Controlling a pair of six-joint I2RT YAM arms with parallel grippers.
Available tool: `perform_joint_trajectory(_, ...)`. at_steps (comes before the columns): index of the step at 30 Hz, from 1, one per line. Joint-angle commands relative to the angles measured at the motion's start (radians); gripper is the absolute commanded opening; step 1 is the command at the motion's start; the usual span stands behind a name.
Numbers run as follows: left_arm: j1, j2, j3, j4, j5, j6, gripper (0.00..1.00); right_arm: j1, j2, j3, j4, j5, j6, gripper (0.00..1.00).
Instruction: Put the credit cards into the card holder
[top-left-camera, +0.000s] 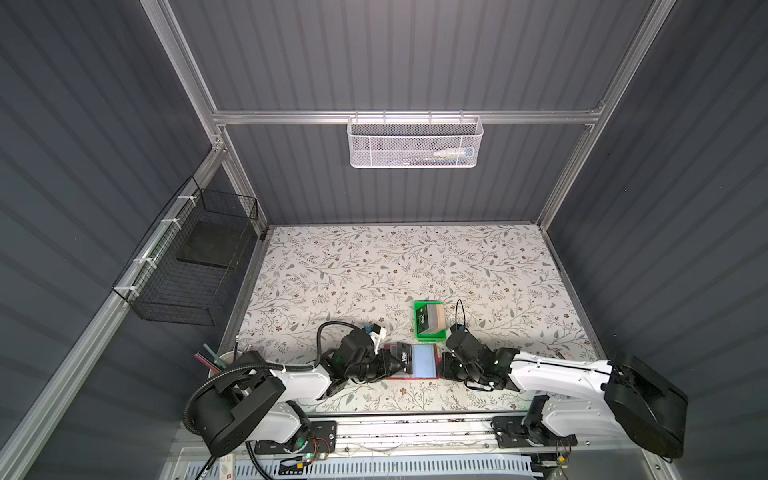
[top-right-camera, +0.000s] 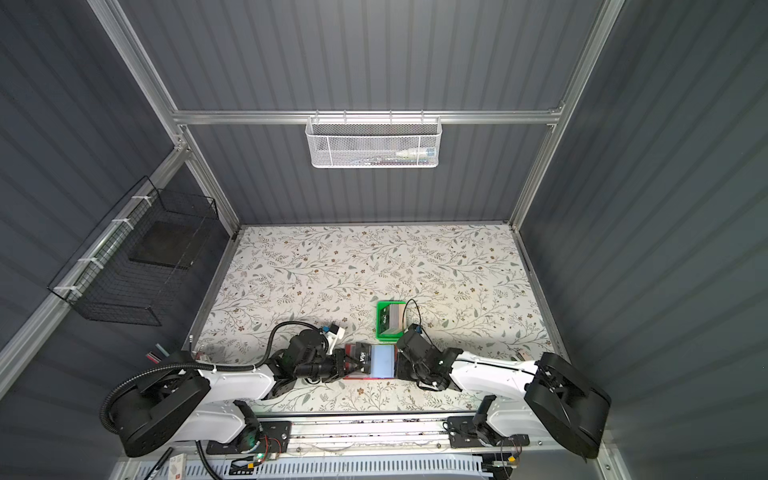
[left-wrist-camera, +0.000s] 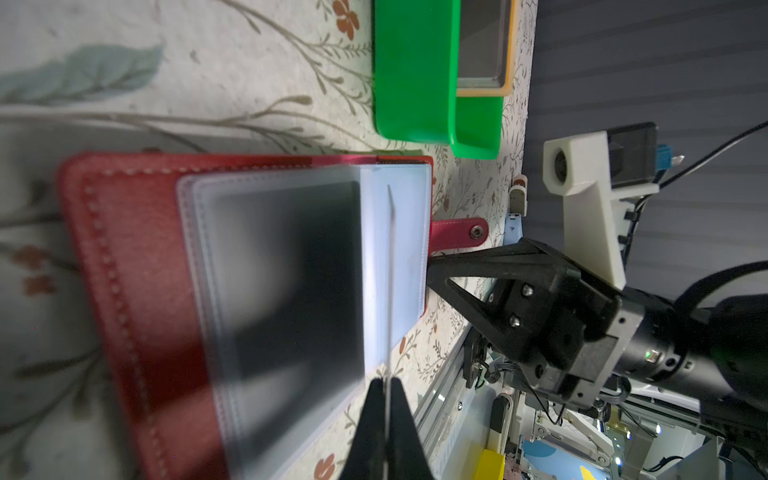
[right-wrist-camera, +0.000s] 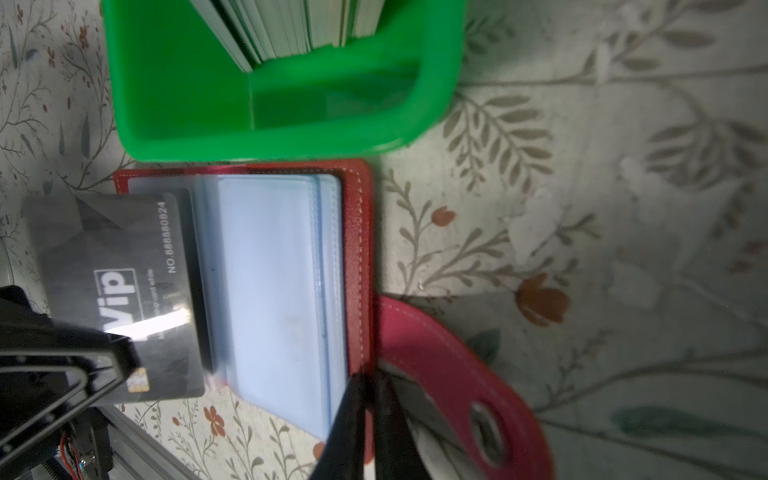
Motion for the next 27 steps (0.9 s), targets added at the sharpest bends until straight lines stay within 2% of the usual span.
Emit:
perform_joint_trajectory(1,-0.013,0.035,-0.014,0.062,-0.008,-0.019,0.05,0.01,0.011,0.021,-0.027,0.029,-0.002,0.1)
perform_joint_trajectory(11,-0.025,0.069,-0.02,0.054,-0.05,-0.006,0.04,0.021,0.011,0.024,-0.042,0.042,0.001,0.08)
perform_joint_trajectory(27,-0.048,0.138,-0.01,0.134,-0.033,-0.004,0.04,0.032,0.021,0.012,-0.019,0.051,0.014,0.07)
